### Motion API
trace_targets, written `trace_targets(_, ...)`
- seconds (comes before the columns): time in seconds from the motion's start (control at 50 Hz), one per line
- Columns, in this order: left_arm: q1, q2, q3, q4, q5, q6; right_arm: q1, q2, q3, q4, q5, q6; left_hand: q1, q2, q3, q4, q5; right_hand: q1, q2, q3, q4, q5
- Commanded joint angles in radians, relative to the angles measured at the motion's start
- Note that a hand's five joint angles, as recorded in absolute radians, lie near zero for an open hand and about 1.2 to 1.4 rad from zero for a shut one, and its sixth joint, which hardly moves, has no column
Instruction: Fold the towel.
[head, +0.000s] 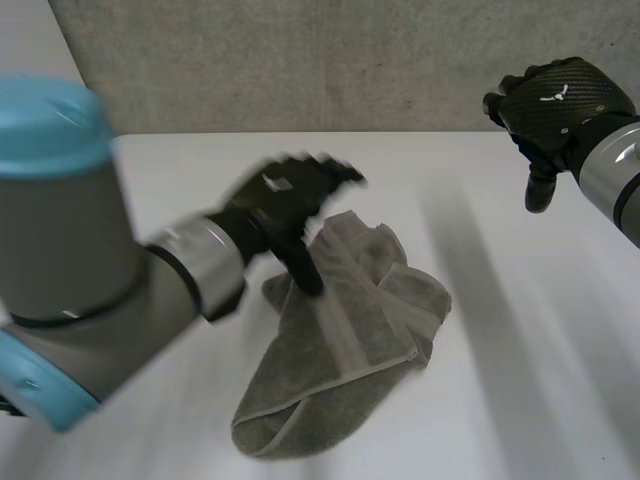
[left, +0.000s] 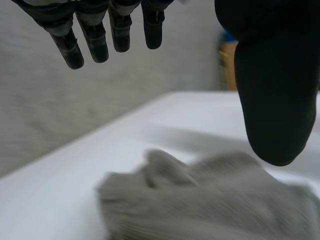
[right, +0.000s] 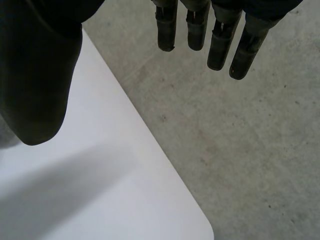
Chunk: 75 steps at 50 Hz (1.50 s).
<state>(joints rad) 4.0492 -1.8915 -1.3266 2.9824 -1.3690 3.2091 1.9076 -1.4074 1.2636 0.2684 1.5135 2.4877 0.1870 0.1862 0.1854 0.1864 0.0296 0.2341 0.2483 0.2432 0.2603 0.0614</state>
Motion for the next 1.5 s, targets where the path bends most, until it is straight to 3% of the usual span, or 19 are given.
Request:
trace_targets(0.02,-0.090,-0.159,-0.031,0.064,0.041,0.213,-0.044,-0.001,0.014,0.006,-0.003,0.011,0.041,0.042,0.043,0.042,0.024,-0.060,-0.074,-0.069,-0.086,-0.061)
trace_targets(0.12,-0.122,-0.241,-0.045,0.139,0.044,0.313,-0.044,0.001,0.023,0.006,-0.006,0.010,0.176,0.177,0.178,0.177,0.159,-0.060,-0.074,-0.069,-0.086,-0.061)
trace_targets(0.16,-0.124,-0.277,-0.046,0.173,0.047,0.357,-0.041,0.004,0.033,0.005,-0.007,0.007,0.337,0.338,0.339,0.338,0.320,-0.060,-0.074,-0.069,-0.086,-0.061)
trace_targets(0.34,-0.124,-0.321,-0.043,0.198,0.050,0.385,-0.028,0.050,0.040,0.006,-0.007,0.007,0.628,0.629,0.630,0.629,0.611,-0.060,-0.074,-0.069,-0.086,-0.061)
trace_targets(0.44,-0.110,-0.299,-0.046,0.239,0.036,0.374,-0.028,0.087,0.046,0.003,-0.010,0.002,1.208,1.209,1.210,1.209,1.191,-0.060,-0.074,-0.069,-0.086,-0.061)
trace_targets(0.5,-0.102,-0.279,-0.046,0.259,0.031,0.371,-0.028,0.099,0.048,0.003,-0.010,0.004,1.209,1.210,1.211,1.210,1.192,-0.060,-0.074,-0.069,-0.086,-0.061)
trace_targets(0.72,0.056,-0.081,-0.155,0.360,-0.068,0.344,0.022,0.225,0.069,-0.021,-0.056,0.011,1.209,1.210,1.211,1.210,1.192,-0.060,-0.074,-0.069,-0.086,-0.061)
trace_targets(0.76,0.124,-0.042,-0.196,0.360,-0.091,0.301,0.051,0.243,0.095,-0.058,-0.140,0.037,1.209,1.210,1.211,1.210,1.192,-0.060,-0.074,-0.069,-0.086,-0.061)
trace_targets(0.82,0.155,-0.026,-0.218,0.359,-0.096,0.276,0.054,0.249,0.112,-0.087,-0.196,0.073,1.209,1.210,1.211,1.210,1.192,-0.060,-0.074,-0.069,-0.086,-0.061)
trace_targets(0.88,0.236,-0.002,-0.291,0.359,-0.096,0.216,0.060,0.286,0.137,-0.162,-0.352,0.224,1.209,1.210,1.211,1.210,1.192,-0.060,-0.074,-0.069,-0.086,-0.061)
trace_targets(1.0,0.304,0.006,-0.362,0.359,-0.094,0.183,0.088,0.361,0.119,-0.184,-0.426,0.339,1.209,1.210,1.211,1.210,1.192,-0.060,-0.074,-0.069,-0.086,-0.061)
trace_targets(1.1,0.358,0.026,-0.424,0.360,-0.093,0.178,0.134,0.491,0.051,-0.169,-0.417,0.353,1.209,1.210,1.211,1.210,1.192,0.211,0.197,0.202,0.185,0.209)
trace_targets(1.28,0.458,0.058,-0.490,0.389,-0.091,0.175,0.163,0.547,0.002,-0.095,-0.411,0.307,1.209,1.210,1.211,1.210,1.192,0.409,0.394,0.400,0.382,0.407)
trace_targets(1.36,0.488,0.058,-0.496,0.403,-0.091,0.172,0.166,0.535,-0.009,-0.074,-0.409,0.277,1.209,1.210,1.211,1.210,1.192,0.789,0.775,0.780,0.763,0.787)
trace_targets(1.38,0.488,0.058,-0.496,0.403,-0.091,0.172,0.166,0.535,-0.009,-0.074,-0.409,0.277,1.209,1.210,1.211,1.210,1.192,0.790,0.776,0.781,0.764,0.789)
trace_targets(1.42,0.490,0.060,-0.502,0.411,-0.090,0.172,0.166,0.501,-0.004,-0.071,-0.408,0.277,1.209,1.210,1.211,1.210,1.192,1.120,1.106,1.111,1.094,1.119)
trace_targets(1.44,0.490,0.060,-0.502,0.411,-0.090,0.172,0.166,0.501,-0.004,-0.071,-0.408,0.277,1.209,1.210,1.211,1.210,1.192,1.122,1.108,1.113,1.096,1.120)
trace_targets(1.48,0.488,0.060,-0.508,0.414,-0.087,0.172,0.163,0.473,0.004,-0.072,-0.409,0.278,1.116,1.116,1.117,1.116,1.099,1.162,1.148,1.153,1.136,1.160)
trace_targets(1.5,0.487,0.061,-0.517,0.417,-0.085,0.172,0.160,0.446,0.011,-0.072,-0.408,0.278,0.834,0.835,0.835,0.834,0.817,1.162,1.148,1.153,1.136,1.160)
